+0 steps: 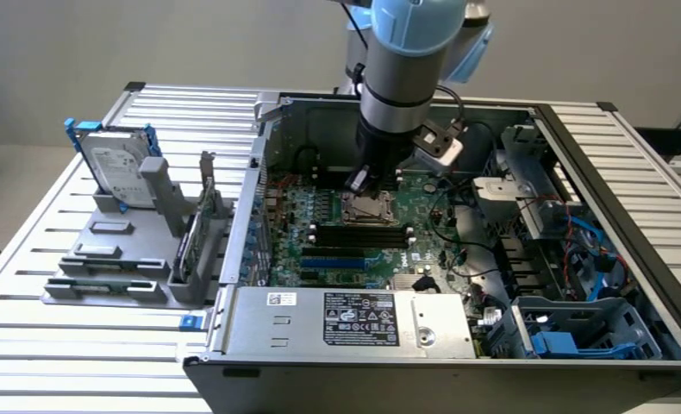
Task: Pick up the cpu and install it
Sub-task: 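Install the first cpu locking lever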
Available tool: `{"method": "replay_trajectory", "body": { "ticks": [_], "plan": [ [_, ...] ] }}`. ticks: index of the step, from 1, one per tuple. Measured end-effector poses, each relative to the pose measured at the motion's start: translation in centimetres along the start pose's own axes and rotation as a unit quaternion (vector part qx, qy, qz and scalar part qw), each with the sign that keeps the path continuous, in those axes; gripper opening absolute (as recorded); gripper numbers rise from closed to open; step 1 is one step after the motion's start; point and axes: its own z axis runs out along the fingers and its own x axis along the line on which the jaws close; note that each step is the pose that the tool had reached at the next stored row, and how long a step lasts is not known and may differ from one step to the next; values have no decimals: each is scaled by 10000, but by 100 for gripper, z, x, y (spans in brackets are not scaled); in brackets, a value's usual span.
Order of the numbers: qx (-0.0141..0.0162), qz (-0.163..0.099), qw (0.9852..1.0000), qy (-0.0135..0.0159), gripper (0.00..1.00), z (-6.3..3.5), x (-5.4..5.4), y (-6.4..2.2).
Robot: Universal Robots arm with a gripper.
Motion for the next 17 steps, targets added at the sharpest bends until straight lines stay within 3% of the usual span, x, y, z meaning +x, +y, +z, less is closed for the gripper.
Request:
{"method": "replay_trajectory", "body": {
  "ticks": [17],
  "plan": [
    [3, 1, 10000, -3, 11, -194, -329, 24]
  ]
}}
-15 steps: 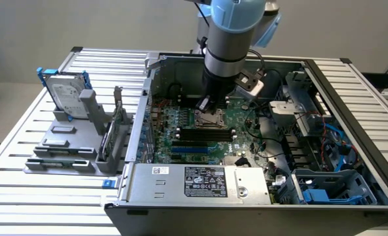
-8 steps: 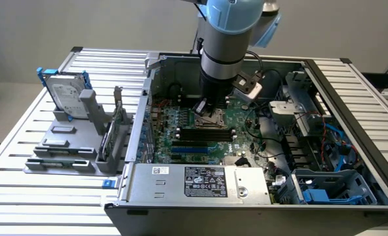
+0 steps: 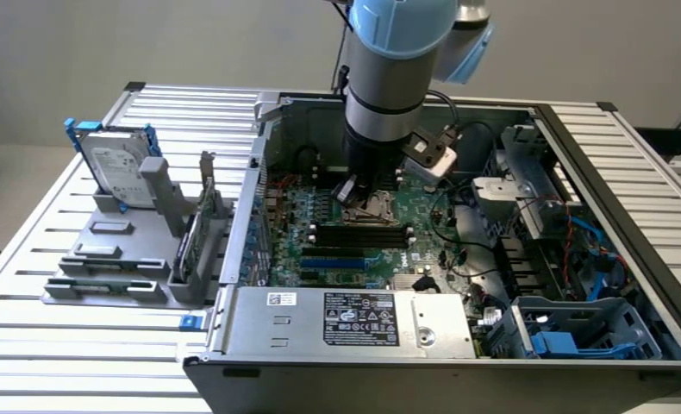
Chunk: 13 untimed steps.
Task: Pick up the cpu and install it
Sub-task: 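Install the first cpu locking lever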
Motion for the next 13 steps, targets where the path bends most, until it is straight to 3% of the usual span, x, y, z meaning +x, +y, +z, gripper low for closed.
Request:
{"method": "replay_trajectory", "body": {
  "ticks": [5, 13],
  "plan": [
    [10, 7, 10000, -6, 11, -73, -63, -1],
    [61, 34, 10000, -37, 11, -73, -131, -63]
  ]
}}
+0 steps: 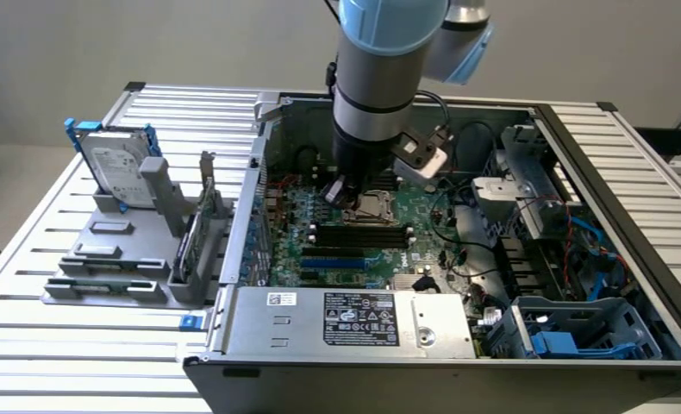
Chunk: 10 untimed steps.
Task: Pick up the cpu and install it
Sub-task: 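Install the first cpu locking lever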
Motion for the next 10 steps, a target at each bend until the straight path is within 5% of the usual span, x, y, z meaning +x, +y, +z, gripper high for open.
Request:
{"method": "replay_trajectory", "body": {
  "ticks": [10],
  "plan": [
    [10, 3, 10000, -5, 11, 37, -46, -72]
  ]
}}
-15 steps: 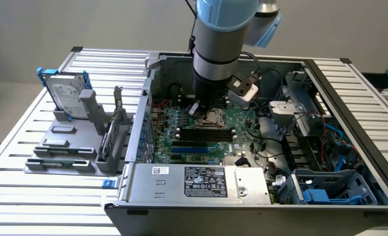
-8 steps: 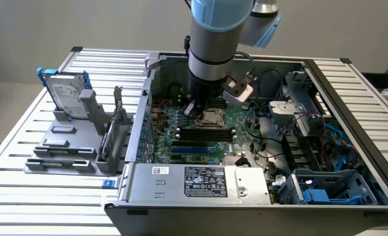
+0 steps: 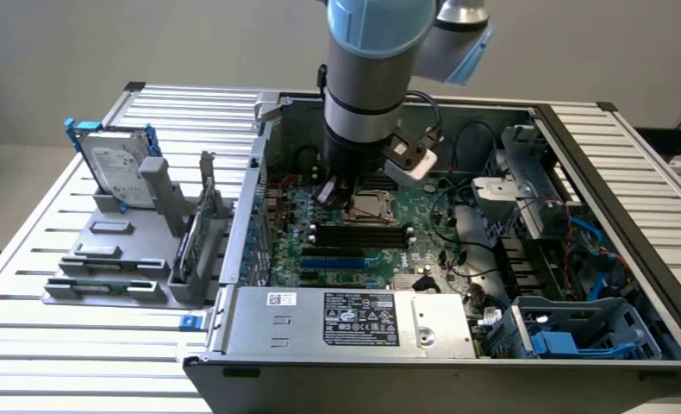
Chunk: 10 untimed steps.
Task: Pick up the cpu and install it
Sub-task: 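Install the first cpu locking lever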
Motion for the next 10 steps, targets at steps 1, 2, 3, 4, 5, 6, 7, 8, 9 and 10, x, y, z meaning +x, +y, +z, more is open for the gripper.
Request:
{"method": "replay_trajectory", "body": {
  "ticks": [1, 2, 3, 4, 5, 6, 7, 8, 9, 10],
  "plan": [
    [0, 0, 10000, 1, 11, 5, -1, -6],
    [2, 0, 10000, 2, 11, 13, -3, -12],
    [4, -1, 10000, 4, 11, 19, -5, -18],
    [6, -2, 10000, 6, 11, 27, -6, -25],
    [9, -4, 10000, 9, 11, 35, -5, -30],
    [12, -6, 10000, 12, 11, 44, -4, -36],
    [16, -9, 10000, 16, 11, 52, 0, -42],
    [21, -14, 10000, 21, 11, 60, 4, -47],
    [27, -19, 10000, 27, 11, 68, 7, -52],
    [34, -24, 10000, 34, 11, 77, 9, -54]
  ]
}}
